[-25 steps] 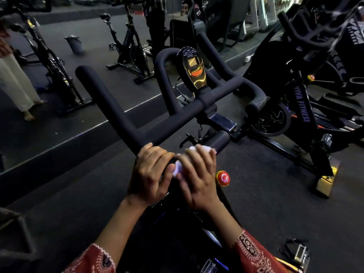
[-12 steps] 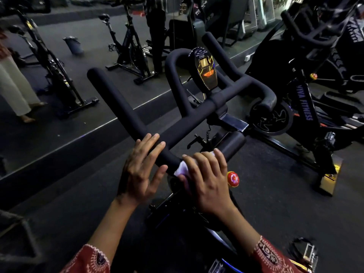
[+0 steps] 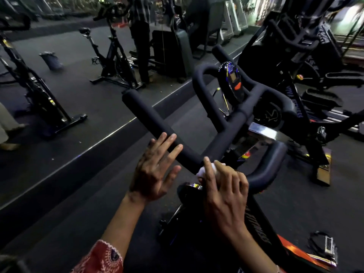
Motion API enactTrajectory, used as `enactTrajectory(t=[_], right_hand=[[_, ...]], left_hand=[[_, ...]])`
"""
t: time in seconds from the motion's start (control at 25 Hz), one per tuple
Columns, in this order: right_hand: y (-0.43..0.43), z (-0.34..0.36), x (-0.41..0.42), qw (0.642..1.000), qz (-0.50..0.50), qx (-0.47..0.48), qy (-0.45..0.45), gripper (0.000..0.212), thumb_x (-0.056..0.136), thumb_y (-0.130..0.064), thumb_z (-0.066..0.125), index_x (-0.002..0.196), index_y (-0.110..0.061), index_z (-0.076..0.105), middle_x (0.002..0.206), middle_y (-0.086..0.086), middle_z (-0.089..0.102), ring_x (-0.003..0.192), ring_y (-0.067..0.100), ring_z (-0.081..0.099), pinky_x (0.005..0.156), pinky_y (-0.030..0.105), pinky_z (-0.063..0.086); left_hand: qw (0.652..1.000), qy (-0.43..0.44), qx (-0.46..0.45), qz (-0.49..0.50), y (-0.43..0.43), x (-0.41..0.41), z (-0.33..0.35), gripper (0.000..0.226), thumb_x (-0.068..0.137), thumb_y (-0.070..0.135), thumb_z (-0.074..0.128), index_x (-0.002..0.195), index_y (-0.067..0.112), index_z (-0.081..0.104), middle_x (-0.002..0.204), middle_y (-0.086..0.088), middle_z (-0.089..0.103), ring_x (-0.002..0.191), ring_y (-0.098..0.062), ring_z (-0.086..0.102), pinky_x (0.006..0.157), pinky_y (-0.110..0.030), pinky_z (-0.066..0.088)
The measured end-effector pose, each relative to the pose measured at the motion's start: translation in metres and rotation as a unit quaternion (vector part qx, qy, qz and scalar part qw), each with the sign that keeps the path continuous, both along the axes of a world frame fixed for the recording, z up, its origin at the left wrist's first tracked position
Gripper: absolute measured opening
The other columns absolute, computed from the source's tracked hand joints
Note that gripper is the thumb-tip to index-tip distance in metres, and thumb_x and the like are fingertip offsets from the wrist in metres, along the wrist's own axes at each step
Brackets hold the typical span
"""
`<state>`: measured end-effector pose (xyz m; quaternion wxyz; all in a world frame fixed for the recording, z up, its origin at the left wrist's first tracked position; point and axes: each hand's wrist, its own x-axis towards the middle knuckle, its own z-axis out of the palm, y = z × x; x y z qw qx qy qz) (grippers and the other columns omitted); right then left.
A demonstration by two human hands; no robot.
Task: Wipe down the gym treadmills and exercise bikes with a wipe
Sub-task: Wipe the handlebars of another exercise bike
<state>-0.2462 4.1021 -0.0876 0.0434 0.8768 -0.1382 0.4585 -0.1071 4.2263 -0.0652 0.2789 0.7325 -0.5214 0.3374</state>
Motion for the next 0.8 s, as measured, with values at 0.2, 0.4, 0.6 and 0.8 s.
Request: enactTrajectory(t=[0.2, 0.4, 0.6, 0.8], right_hand=[[0.040, 0.063, 0.056, 0.987, 0.099, 0.080, -0.094, 0.041, 0.099, -0.022, 0.044, 0.136, -0.005, 0.043, 0.123, 0.015, 0.045, 0.111, 0.030, 0.044, 0.099, 0.036, 0.034], [0.057, 0.073, 0.147, 0.993, 0.078, 0.083, 0.021, 0.053, 0.093, -0.015, 0.047, 0.143, 0.000, 0.037, 0.120, 0.019, 0.055, 0.095, 0.035, 0.054, 0.077, 0.046, 0.051], [0.058, 0.042, 0.122, 0.999, -0.041, 0.015, -0.003, 0.052, 0.093, -0.013, 0.055, 0.139, 0.000, 0.035, 0.117, 0.020, 0.057, 0.092, 0.034, 0.056, 0.072, 0.041, 0.049], [0.070, 0.094, 0.188, 1.000, 0.008, -0.009, 0.021, 0.054, 0.092, -0.019, 0.039, 0.140, 0.005, 0.036, 0.107, 0.017, 0.059, 0.082, 0.031, 0.057, 0.058, 0.039, 0.050]], left_hand=[[0.997, 0.027, -0.078, -0.014, 0.019, 0.052, 0.022, 0.036, 0.096, 0.024, 0.044, 0.129, 0.008, 0.048, 0.139, -0.016, 0.047, 0.136, -0.029, 0.035, 0.116, -0.039, 0.022], [0.990, 0.057, -0.110, -0.061, 0.025, 0.104, 0.053, 0.041, 0.092, 0.011, 0.045, 0.130, -0.003, 0.048, 0.140, -0.019, 0.042, 0.136, -0.030, 0.033, 0.116, -0.034, 0.021], [0.980, 0.098, -0.105, -0.134, 0.042, 0.119, 0.052, 0.042, 0.094, 0.012, 0.045, 0.133, -0.001, 0.045, 0.144, -0.013, 0.041, 0.135, -0.023, 0.039, 0.110, -0.038, 0.035], [0.964, 0.154, -0.139, -0.167, 0.043, 0.126, 0.059, 0.050, 0.102, 0.033, 0.033, 0.133, -0.005, 0.045, 0.139, -0.014, 0.046, 0.131, -0.018, 0.043, 0.108, -0.025, 0.035]])
